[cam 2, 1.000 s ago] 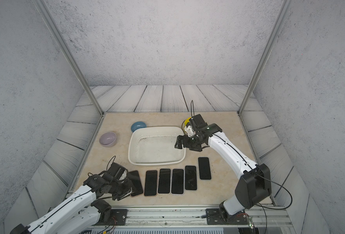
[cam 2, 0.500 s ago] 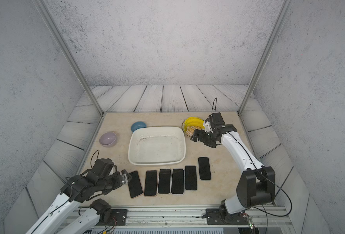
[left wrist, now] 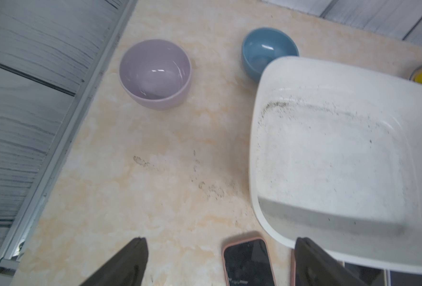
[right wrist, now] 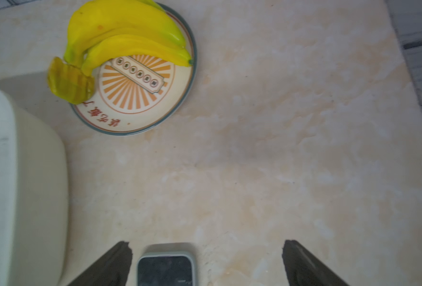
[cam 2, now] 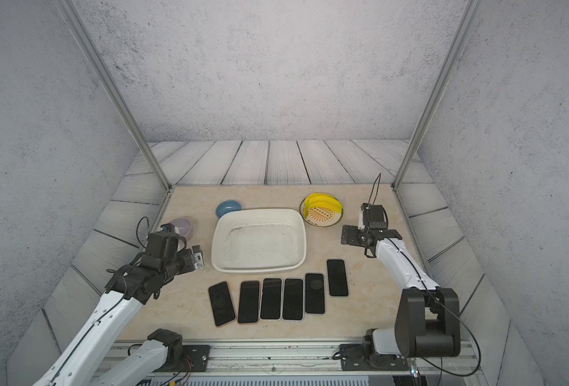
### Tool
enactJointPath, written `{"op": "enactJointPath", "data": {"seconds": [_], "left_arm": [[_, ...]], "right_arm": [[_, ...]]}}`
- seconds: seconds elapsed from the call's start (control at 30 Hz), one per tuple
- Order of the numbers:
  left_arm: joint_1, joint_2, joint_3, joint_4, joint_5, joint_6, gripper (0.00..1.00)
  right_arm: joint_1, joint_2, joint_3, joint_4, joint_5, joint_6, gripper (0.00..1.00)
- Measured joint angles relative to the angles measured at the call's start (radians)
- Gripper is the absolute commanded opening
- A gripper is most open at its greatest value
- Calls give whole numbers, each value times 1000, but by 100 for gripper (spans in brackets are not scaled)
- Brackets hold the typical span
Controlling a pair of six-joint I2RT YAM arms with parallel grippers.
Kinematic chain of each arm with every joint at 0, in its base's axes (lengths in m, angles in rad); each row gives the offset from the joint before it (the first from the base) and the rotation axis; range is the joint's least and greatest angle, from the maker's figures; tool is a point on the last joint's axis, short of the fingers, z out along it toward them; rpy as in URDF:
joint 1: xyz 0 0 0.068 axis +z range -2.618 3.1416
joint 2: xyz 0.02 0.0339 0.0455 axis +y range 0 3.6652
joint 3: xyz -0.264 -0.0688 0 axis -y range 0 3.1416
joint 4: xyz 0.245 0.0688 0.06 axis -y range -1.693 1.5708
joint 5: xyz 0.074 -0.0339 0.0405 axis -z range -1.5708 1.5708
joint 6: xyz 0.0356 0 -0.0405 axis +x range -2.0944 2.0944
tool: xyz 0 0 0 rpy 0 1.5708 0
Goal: Take the phone out of the storage box
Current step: Place the phone at the center of the board, then reset both arms
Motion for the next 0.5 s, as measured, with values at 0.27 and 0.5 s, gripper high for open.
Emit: {"op": "enactJointPath", "data": {"seconds": [0.27, 0.5], "left_arm": [[223, -5, -269, 337, 20, 53, 98], [304, 104, -394, 695, 53, 94, 99]], "right_arm": [[-26, -3, -296, 483, 77, -50, 100], [-36, 60, -396, 840, 119, -51, 99]]}}
